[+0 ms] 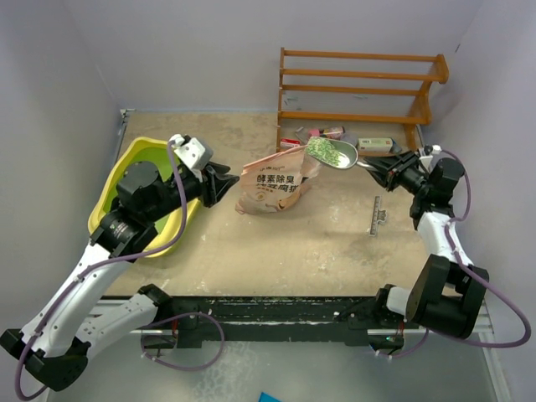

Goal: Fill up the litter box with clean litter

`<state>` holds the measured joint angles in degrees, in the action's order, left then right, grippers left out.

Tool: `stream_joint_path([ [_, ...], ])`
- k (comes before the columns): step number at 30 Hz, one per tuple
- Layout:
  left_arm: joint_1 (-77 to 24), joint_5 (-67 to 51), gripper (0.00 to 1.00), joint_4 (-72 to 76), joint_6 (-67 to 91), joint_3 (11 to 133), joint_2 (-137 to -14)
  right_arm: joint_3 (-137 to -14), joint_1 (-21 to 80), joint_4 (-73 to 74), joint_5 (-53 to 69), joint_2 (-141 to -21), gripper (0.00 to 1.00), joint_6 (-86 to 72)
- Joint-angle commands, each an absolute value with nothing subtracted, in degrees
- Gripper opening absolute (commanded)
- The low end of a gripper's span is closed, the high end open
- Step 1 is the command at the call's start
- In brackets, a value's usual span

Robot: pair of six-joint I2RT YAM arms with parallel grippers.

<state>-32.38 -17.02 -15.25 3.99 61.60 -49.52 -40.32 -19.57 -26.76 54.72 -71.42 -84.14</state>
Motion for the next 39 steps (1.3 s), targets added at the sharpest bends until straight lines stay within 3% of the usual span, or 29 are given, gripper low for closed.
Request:
stream_joint_path([
  [1, -32.3, -16.1, 0.39, -14.7, 5.5, 60.7, -47.6, -44.8, -19.8, -29.2, 53.8, -69.5, 0.00, -86.3],
  [7, -32.3, -16.1, 0.38, -15.0, 6.1, 59.4, -46.6, -48.0, -19.7, -29.9, 52.4, -71.7, 0.00, -86.8],
  [20, -32.3, -14.9, 0.25, -18.0, 5.4, 59.9, -45.8, -57.1, -17.2, -30.3, 52.2, -79.4, 0.00, -87.4],
  [39, -32.3, -13.4, 0.25, -20.1, 4.4, 61.1, -45.2, -71.7, -2.7, -31.1, 46.8, -92.4, 0.00, -86.8],
])
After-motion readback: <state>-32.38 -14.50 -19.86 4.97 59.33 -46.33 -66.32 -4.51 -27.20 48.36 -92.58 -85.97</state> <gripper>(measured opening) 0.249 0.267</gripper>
